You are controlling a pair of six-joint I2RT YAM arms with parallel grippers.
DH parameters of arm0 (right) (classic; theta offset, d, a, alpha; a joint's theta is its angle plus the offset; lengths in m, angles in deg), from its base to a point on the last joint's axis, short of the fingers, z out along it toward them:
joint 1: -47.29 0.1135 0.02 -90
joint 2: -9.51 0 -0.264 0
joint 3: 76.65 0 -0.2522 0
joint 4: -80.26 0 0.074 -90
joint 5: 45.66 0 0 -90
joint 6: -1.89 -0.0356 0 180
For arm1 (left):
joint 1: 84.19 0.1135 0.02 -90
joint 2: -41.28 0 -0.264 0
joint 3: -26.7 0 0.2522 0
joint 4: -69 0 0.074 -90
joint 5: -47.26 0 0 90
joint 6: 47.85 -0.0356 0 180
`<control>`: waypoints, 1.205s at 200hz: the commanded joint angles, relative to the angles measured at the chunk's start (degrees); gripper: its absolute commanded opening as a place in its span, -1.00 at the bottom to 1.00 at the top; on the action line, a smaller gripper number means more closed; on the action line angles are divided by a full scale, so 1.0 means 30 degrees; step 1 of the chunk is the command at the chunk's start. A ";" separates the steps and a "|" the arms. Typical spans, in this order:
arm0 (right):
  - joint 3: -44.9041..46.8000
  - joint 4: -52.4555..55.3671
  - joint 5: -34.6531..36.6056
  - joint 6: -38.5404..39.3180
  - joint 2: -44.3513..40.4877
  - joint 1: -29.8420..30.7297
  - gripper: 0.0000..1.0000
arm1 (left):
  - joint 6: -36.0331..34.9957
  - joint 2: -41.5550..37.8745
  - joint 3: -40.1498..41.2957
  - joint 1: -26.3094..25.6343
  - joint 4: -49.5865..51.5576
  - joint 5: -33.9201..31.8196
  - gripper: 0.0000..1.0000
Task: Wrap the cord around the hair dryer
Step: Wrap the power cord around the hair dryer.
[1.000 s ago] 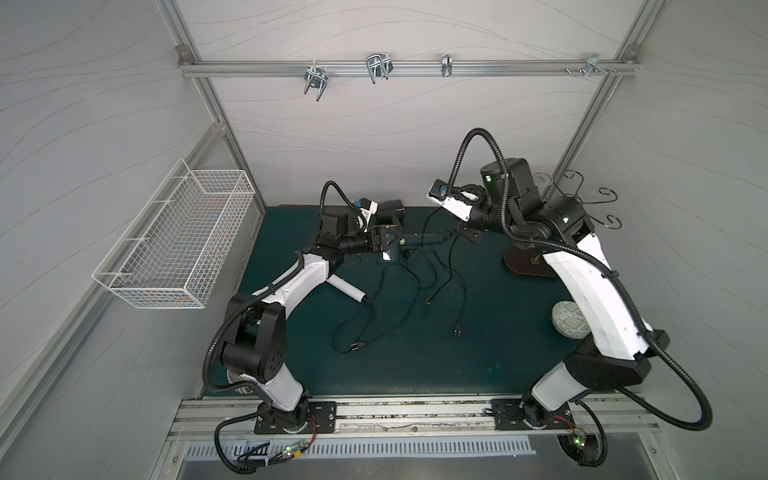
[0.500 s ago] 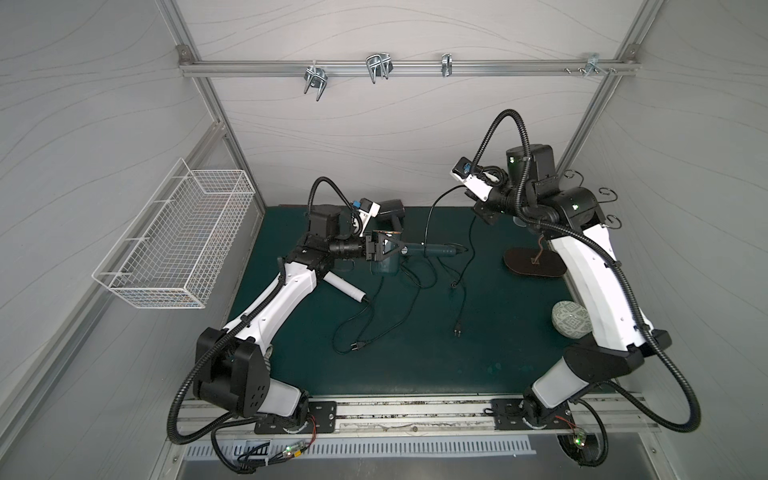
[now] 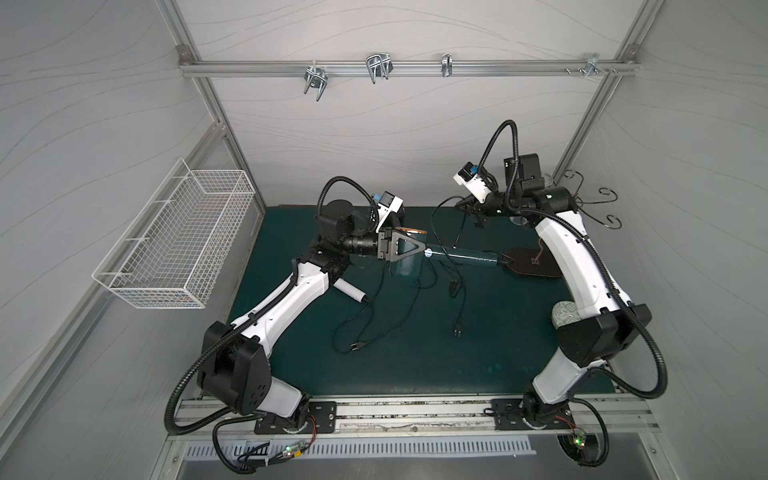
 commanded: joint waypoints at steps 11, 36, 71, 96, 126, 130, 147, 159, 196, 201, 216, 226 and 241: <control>0.2607 -0.1858 -0.5485 -0.3800 -0.0323 -0.1677 -1.00 | 0.3656 0.0548 -0.2102 0.0313 -0.6194 0.0561 -1.00; 0.4925 -0.3065 -0.6783 -0.5581 -0.1048 -0.2397 -1.00 | 0.6325 0.1308 -0.2848 0.0910 -0.9416 0.0017 -1.00; 0.7903 -0.5219 -0.7737 -0.8259 -0.2055 -0.2328 -1.00 | 0.7418 0.2390 -0.4443 0.1293 -1.0438 -0.0506 -1.00; 1.0088 -0.7470 -0.7818 -1.0370 -0.3120 -0.1985 -1.00 | 0.8396 0.3062 -0.4738 0.1606 -1.1803 -0.1577 -1.00; 1.2260 -0.9426 -0.6841 -1.2144 -0.4623 -0.0934 -1.00 | 0.8433 0.3390 -0.4327 0.2268 -1.2032 -0.3562 -1.00; 1.2561 -0.9660 -0.6631 -1.2355 -0.4831 -0.0767 -1.00 | 0.8300 0.3406 -0.4238 0.2370 -1.1941 -0.3832 -1.00; 1.3728 -1.0673 -0.5947 -1.3307 -0.5681 -0.0198 -1.00 | 0.7719 0.3533 -0.4136 0.2854 -1.1248 -0.4619 -1.00; 1.4509 -1.1228 -0.5404 -1.3791 -0.6308 0.0240 -1.00 | 0.7356 0.3569 -0.4118 0.3229 -1.0883 -0.5095 -1.00; 1.6064 -1.1659 -0.4259 -1.4266 -0.7966 0.2074 -1.00 | 0.5441 0.3653 -0.4298 0.4275 -0.8438 -0.6212 -1.00; 1.6132 -1.1558 -0.4128 -1.4226 -0.8159 0.2358 -1.00 | 0.5144 0.3638 -0.4341 0.4385 -0.8085 -0.6346 -1.00; 1.5886 -1.0711 -0.3579 -1.3855 -0.8614 0.3345 -1.00 | 0.4376 0.3753 -0.4517 0.4651 -0.7190 -0.6591 -1.00; 1.5640 -1.0076 -0.3187 -1.3477 -0.8745 0.3898 -1.00 | 0.4061 0.3878 -0.4713 0.4699 -0.6784 -0.6683 -1.00; 1.5618 -0.9821 -0.3158 -1.3526 -0.8707 0.4112 -1.00 | 0.4099 0.4066 -0.5023 0.4679 -0.6734 -0.6743 -1.00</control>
